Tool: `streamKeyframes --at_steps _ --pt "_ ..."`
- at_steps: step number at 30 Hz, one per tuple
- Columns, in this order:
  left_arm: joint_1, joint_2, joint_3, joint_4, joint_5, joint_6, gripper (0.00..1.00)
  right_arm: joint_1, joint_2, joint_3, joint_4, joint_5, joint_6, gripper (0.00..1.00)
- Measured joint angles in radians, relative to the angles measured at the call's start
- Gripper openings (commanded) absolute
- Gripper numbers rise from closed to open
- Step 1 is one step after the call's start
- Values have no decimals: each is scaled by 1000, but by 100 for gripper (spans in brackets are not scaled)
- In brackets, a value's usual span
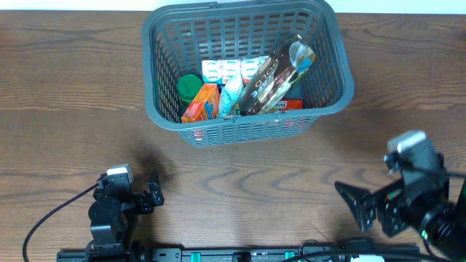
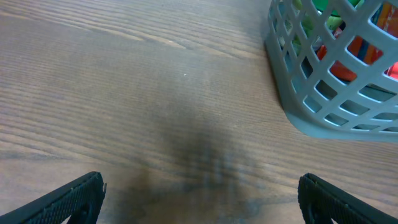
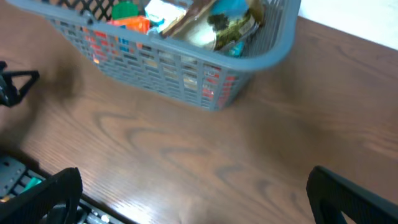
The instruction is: Pack container
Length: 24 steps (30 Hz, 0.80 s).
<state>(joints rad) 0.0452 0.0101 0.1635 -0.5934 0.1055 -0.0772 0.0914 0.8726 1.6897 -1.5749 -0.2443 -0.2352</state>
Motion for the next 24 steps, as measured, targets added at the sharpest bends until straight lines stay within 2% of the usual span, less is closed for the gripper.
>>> streamKeyframes --at_steps 10,19,24 --pt "0 0 0 1 0 0 99 1 -375 -612 412 8 -5 99" --pt "0 0 0 1 0 0 99 1 -654 -1057 698 10 -7 99" --pt "0 0 0 0 0 0 99 1 -757 -1248 827 10 26 99"
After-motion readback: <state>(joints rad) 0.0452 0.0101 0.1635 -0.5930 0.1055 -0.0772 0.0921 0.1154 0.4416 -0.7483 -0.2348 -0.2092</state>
